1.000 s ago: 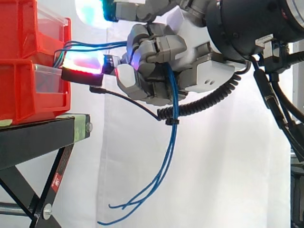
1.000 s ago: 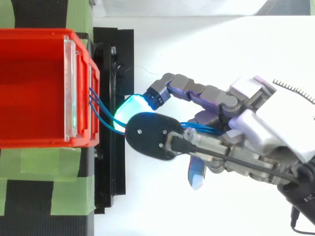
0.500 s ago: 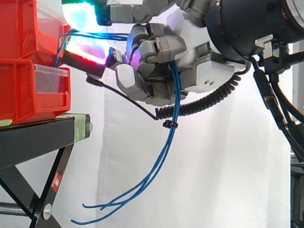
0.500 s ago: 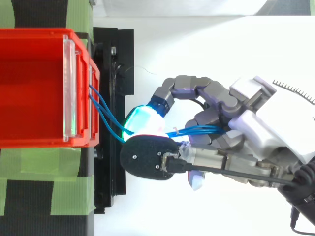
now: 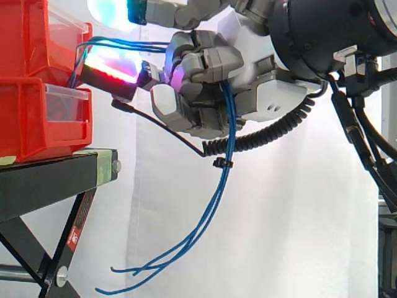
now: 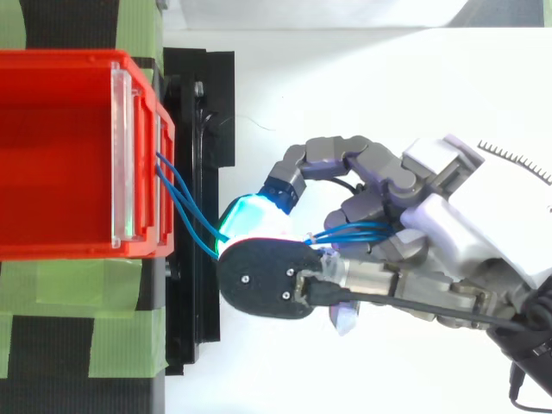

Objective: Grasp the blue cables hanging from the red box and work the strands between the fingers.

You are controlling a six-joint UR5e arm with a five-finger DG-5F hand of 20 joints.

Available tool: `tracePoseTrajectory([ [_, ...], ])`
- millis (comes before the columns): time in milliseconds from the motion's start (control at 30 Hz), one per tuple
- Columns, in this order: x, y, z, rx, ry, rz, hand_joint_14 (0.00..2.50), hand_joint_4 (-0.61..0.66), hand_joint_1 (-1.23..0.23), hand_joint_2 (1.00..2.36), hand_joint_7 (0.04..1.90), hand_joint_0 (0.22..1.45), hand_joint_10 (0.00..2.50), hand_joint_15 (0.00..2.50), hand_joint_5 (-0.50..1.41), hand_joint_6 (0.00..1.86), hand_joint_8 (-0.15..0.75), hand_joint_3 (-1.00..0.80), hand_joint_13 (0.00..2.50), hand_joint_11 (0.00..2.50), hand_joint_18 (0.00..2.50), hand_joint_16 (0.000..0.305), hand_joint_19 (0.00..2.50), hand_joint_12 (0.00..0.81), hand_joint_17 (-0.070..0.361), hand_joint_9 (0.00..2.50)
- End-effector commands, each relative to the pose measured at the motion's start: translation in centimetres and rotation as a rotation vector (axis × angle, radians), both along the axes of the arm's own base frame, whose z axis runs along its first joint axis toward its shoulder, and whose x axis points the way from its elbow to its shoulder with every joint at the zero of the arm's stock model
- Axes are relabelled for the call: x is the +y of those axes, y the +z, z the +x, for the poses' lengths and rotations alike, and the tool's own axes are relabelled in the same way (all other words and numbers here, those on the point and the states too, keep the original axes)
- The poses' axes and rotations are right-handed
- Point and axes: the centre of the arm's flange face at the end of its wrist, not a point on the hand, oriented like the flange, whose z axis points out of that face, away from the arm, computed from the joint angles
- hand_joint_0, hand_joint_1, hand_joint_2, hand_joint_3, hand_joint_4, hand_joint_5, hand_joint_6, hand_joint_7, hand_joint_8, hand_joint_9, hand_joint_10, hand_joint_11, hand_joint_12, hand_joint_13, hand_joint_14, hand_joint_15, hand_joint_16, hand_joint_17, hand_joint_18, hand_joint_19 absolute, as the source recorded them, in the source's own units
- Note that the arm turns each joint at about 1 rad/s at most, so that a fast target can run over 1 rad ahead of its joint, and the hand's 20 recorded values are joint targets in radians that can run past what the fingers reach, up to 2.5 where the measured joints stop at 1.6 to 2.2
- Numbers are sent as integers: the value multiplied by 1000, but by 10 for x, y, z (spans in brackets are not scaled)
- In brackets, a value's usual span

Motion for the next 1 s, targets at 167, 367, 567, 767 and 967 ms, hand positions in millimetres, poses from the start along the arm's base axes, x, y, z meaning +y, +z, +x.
tracePoseTrajectory([
  [167, 0, -1, 0, 1, 0, -1, 2500, 247, -665, 1014, 1111, 860, 2500, 1614, -14, 925, 524, -563, 1986, 2500, 2500, 246, 585, 623, 185, 1955],
  [367, -1, -1, 0, 3, 0, -2, 2500, 259, -629, 1016, 1052, 930, 2500, 1614, -16, 983, 524, -193, 1986, 2500, 2500, 246, 585, 623, 185, 1955],
  [567, -3, -1, 0, 9, -2, -8, 2500, 268, -599, 1008, 1046, 1033, 2500, 1614, 24, 927, 524, 93, 1986, 2500, 2500, 246, 585, 623, 185, 1955],
  [767, -5, -1, 1, 12, -4, -12, 2500, 250, -637, 1013, 1161, 1101, 2500, 1614, 164, 682, 524, 139, 1986, 2500, 2500, 246, 585, 623, 185, 1955],
  [967, -5, -1, 2, 12, -3, -19, 2500, 182, -637, 1012, 1448, 1168, 2500, 1614, 484, 129, 524, 172, 1986, 2500, 2500, 246, 585, 623, 185, 1955],
])
